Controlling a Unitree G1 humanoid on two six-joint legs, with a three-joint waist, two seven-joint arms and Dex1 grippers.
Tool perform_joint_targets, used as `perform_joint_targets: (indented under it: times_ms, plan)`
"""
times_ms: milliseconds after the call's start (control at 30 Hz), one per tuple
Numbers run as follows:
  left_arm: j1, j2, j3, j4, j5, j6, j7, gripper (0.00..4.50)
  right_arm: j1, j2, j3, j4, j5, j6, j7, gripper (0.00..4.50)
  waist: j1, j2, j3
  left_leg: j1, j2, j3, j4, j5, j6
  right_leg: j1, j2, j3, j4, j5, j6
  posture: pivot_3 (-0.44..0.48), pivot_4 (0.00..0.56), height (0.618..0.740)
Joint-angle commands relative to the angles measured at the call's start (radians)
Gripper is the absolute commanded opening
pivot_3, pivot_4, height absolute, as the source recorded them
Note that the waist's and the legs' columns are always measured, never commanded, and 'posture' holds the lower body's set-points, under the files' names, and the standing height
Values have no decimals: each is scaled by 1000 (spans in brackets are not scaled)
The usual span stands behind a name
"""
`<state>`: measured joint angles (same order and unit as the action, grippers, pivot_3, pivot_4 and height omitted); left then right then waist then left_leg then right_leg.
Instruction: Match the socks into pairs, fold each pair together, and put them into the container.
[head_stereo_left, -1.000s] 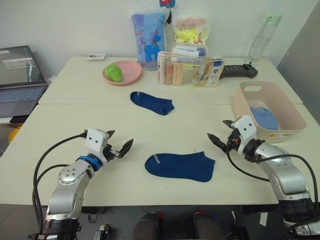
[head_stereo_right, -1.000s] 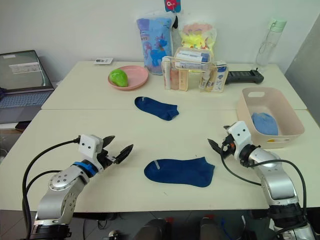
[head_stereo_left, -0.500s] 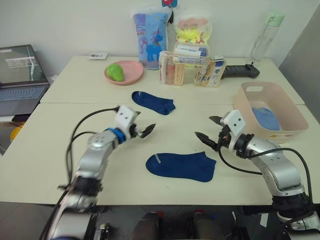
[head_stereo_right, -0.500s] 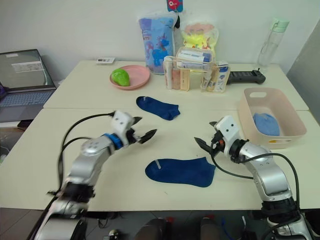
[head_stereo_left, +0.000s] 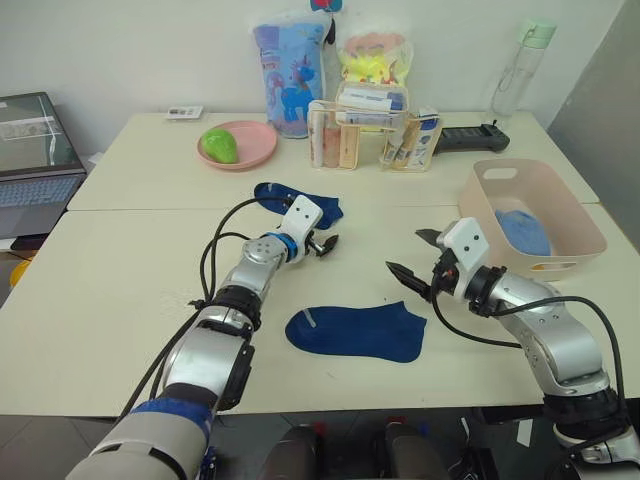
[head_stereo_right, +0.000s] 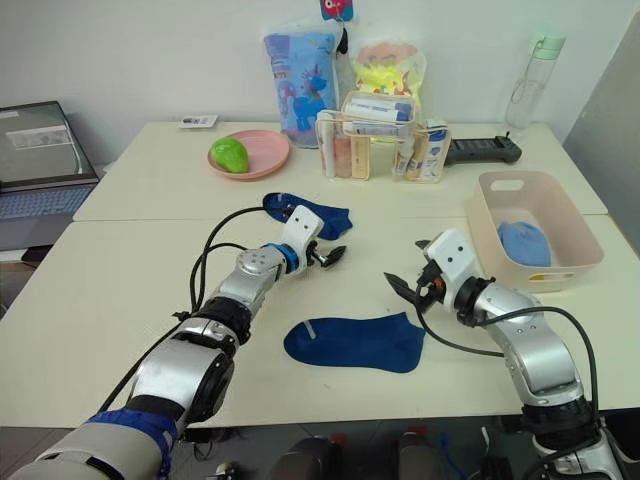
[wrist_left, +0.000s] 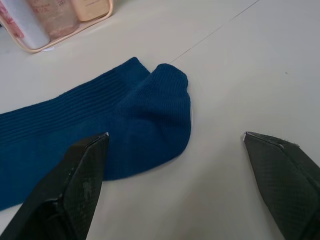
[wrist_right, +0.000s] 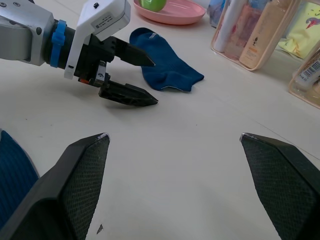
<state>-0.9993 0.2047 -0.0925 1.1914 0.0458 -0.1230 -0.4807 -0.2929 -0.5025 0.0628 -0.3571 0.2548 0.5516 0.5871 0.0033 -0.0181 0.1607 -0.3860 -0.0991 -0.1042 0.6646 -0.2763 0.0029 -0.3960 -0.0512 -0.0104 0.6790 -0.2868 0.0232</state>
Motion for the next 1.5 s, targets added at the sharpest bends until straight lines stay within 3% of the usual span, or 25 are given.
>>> perform_joint_targets:
  times_ms: [33, 433, 667, 733, 800, 900, 1067, 1167, 1267, 1500]
  plan:
    - [-47, -13, 38, 62, -5, 30, 38, 3589, -4, -1, -10, -56, 2, 4, -13, 4500, -2, 0, 0, 0, 0, 0, 0, 0, 0, 0, 0, 0, 0, 0, 0, 0, 150, 740]
    - [-83, -14, 98, 108, 6, 44, 86, 47, -14, 1, -12, -77, 8, 15, -12, 4500, -5, 0, 0, -1, 0, 1, 0, 0, 0, -3, 0, 1, 1, 0, 0, 0, 150, 740]
    - [-48, 15, 92, 65, 27, -23, 46, 47, -12, 4, -10, -77, 6, 11, -13, 4500, -7, 0, 0, -8, 0, 1, 1, 1, -2, -10, 0, 1, 4, 0, 0, 0, 150, 740]
    - [-4, 37, 97, -7, 5, -43, -35, 47, -5, 1, -14, -71, 6, 5, -10, 4500, -7, 0, -1, -8, 0, 1, 1, 1, -2, -10, 0, 1, 3, 0, 0, 0, 150, 740]
    - [69, 55, 99, -157, -43, -10, -169, 47, 0, -1, -18, -68, 5, 2, -9, 4500, -9, 0, -1, -8, 0, 2, 1, 1, -2, -11, 0, 2, 3, 0, 0, 0, 150, 740]
    - [232, 84, 57, -530, -132, 159, -364, 47, -1, -2, -22, -57, 0, 3, -14, 4500, -10, 0, -1, -9, 1, 1, 1, 1, -2, -11, 0, 1, 3, 0, 0, 0, 150, 740]
    - [429, 147, -2, -1029, -271, 480, -495, 47, -11, 0, -39, -41, 10, 25, -24, 4500, -7, 0, -1, -11, 0, 0, 4, 1, -2, -11, 0, 0, 3, 1, -1, 0, 150, 740]
    - [497, 186, -44, -1187, -306, 584, -525, 47, -19, -8, -54, -25, 17, 28, -21, 4500, -8, 1, -1, -11, 1, 0, 4, 1, -1, -10, 0, 1, 3, 1, -1, 0, 150, 740]
    - [527, 198, -65, -1239, -320, 627, -521, 687, -18, -15, -63, -15, 16, 26, -16, 4500, -6, 2, -2, -10, 0, 0, 4, 1, -1, -10, 0, 0, 3, 1, -1, 0, 150, 740]
    - [517, 258, -40, -1297, -394, 716, -564, 2963, -7, -36, -47, -9, 8, 48, 1, 4500, -6, 2, -2, -10, 1, 0, 4, 1, -1, -10, 0, 0, 3, 1, -1, 0, 150, 740]
